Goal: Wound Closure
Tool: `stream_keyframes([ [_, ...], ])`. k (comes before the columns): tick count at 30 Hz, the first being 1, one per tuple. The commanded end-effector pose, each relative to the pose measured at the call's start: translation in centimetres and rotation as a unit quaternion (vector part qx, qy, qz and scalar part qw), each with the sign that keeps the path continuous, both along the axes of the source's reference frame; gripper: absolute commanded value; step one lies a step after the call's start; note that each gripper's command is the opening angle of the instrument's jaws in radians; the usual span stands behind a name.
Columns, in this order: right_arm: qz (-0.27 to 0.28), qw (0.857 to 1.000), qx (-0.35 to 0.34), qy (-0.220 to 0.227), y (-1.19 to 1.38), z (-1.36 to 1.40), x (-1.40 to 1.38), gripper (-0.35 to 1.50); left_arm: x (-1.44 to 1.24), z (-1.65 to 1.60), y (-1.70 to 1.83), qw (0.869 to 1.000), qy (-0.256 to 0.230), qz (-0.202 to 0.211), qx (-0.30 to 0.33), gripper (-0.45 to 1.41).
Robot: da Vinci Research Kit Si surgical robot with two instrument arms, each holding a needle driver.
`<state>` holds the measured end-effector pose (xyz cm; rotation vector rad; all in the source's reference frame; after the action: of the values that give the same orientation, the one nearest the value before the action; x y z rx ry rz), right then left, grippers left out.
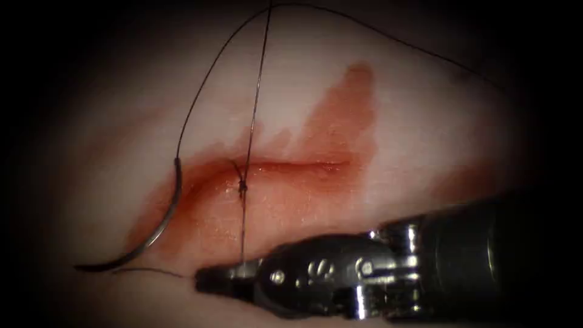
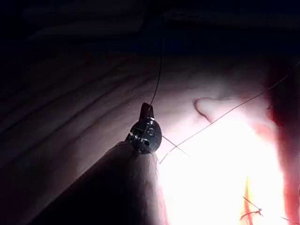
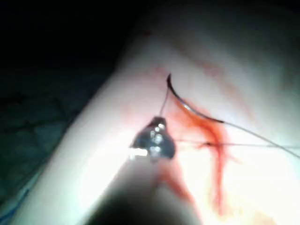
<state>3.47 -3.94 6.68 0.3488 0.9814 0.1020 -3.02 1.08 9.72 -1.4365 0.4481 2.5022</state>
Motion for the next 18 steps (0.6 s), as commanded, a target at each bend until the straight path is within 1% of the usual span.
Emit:
stream_keyframes([
  [1,0.007,1.000,0.002,0.000,0.04,0.07,0.07,-0.35,-0.05,0.04,0.04,1.000,0.011,0.006,-0.010,-0.45],
  [4,0.008,1.000,-0.001,0.002,0.01,0.13,0.07,-0.35,-0.01,0.00,0.09,0.999,0.040,0.014,-0.032,-0.45],
  [7,0.009,1.000,0.020,0.000,-0.11,0.20,0.08,-0.35,0.04,-0.06,0.14,0.996,0.063,0.017,-0.056,-0.45],
  [8,0.010,0.999,0.036,0.000,-0.20,0.25,0.09,-0.35,0.07,-0.09,0.17,0.995,0.076,0.016,-0.064,-0.45],
  [10,0.010,0.999,0.047,-0.001,-0.26,0.27,0.10,-0.35,0.05,-0.07,0.15,0.994,0.090,0.015,-0.068,-0.45],
  [13,0.014,0.997,0.076,-0.005,-0.31,0.27,0.12,-0.35,0.02,-0.02,0.09,0.992,0.099,0.021,-0.073,-0.45],
  [18,0.018,0.996,0.089,-0.005,-0.37,0.20,0.10,-0.35,-0.05,0.03,0.05,0.990,0.112,0.027,-0.083,-0.45],
])
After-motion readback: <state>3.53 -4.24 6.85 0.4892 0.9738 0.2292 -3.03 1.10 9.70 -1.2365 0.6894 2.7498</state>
